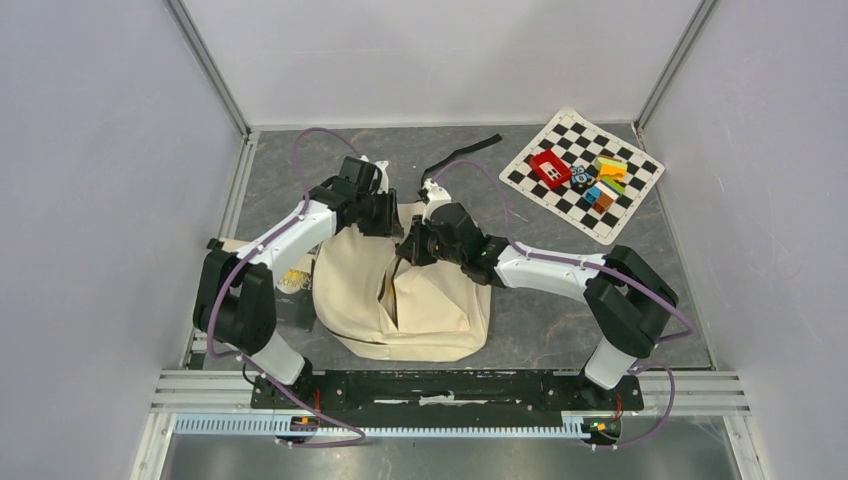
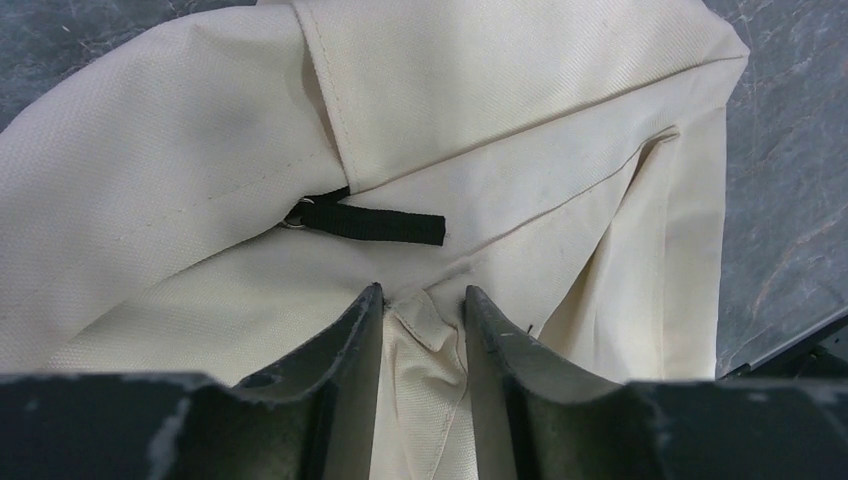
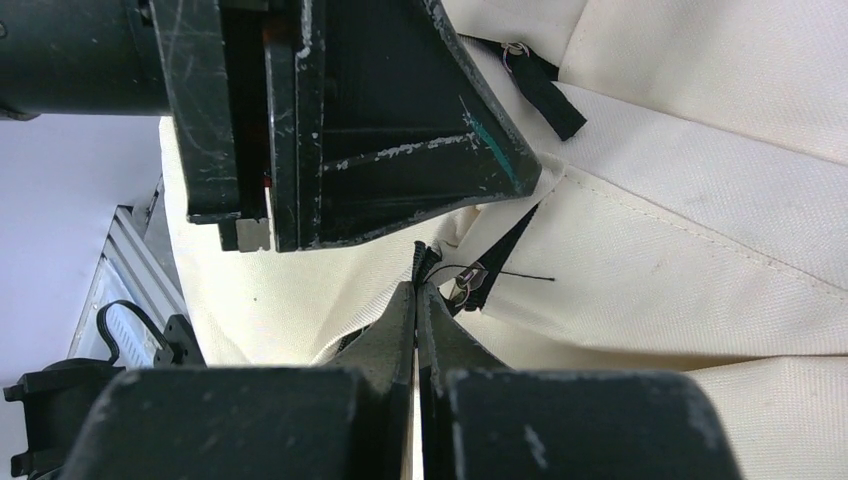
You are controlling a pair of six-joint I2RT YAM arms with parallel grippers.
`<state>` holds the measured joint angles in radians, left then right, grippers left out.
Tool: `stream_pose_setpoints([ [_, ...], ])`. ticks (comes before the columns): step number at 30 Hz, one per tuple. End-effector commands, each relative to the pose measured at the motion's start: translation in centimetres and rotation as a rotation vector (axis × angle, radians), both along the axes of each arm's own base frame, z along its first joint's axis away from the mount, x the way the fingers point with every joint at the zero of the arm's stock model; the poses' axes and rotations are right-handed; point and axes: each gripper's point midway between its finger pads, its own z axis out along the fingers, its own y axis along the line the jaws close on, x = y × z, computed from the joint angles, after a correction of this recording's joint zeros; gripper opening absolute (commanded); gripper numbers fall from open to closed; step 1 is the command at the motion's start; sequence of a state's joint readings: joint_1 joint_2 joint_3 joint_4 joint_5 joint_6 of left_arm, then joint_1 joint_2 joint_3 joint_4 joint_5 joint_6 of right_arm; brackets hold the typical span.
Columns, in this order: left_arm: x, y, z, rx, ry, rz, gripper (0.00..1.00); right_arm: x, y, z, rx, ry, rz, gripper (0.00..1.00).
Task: Pack the student bag
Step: Zip the student bag at the center of the board.
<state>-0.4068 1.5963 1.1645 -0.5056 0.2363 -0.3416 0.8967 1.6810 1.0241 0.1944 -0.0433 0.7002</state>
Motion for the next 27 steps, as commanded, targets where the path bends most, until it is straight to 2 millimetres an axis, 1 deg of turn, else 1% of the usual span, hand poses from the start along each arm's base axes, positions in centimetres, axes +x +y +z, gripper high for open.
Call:
stream_pose_setpoints([
  [1, -0.6, -1.0, 0.0, 0.009, 0.014, -0.07, 0.36, -0.4, 0.3, 2.0, 0.029, -0.045, 0.018, 0.0],
  [3, -0.9, -1.2, -0.4, 0.013, 0.026, -0.083, 0.23, -0.3, 0.2, 1.9, 0.023, -0.048, 0.014, 0.0],
  [5, -0.9, -1.3, -0.5, 0.012, 0.027, -0.081, 0.08, -0.3, 0.1, 1.8, 0.018, -0.046, 0.012, 0.0],
  [6, -0.7, -1.3, -0.4, 0.008, 0.021, -0.072, 0.03, -0.4, 0.0, 1.8, 0.017, -0.045, 0.008, 0.0],
  [7, -0.5, -1.3, -0.3, 0.007, 0.012, -0.061, 0.02, -0.4, -0.2, 1.7, 0.012, -0.042, 0.002, 0.0],
  [11, 0.3, -1.0, 0.5, 0.003, -0.03, -0.007, 0.02, -1.6, -0.8, 1.5, 0.01, -0.026, -0.006, 0.0],
  [16, 0.6, -0.8, 0.6, 0.001, -0.048, 0.024, 0.02, -3.6, -1.3, 0.4, 0.001, 0.004, -0.003, 0.0],
  [22, 0.6, -0.8, 0.3, -0.009, -0.059, 0.044, 0.02, -6.0, -0.3, -0.5, 0.014, 0.034, 0.045, 0.0],
  [24, 0.7, -0.8, 0.5, -0.014, -0.061, 0.042, 0.02, -6.7, 0.1, -0.7, 0.018, 0.038, 0.059, 0.0],
  [27, 0.3, -1.6, 1.3, -0.046, -0.061, -0.015, 0.02, -7.1, 0.1, -1.1, 0.02, 0.05, 0.059, 0.0],
])
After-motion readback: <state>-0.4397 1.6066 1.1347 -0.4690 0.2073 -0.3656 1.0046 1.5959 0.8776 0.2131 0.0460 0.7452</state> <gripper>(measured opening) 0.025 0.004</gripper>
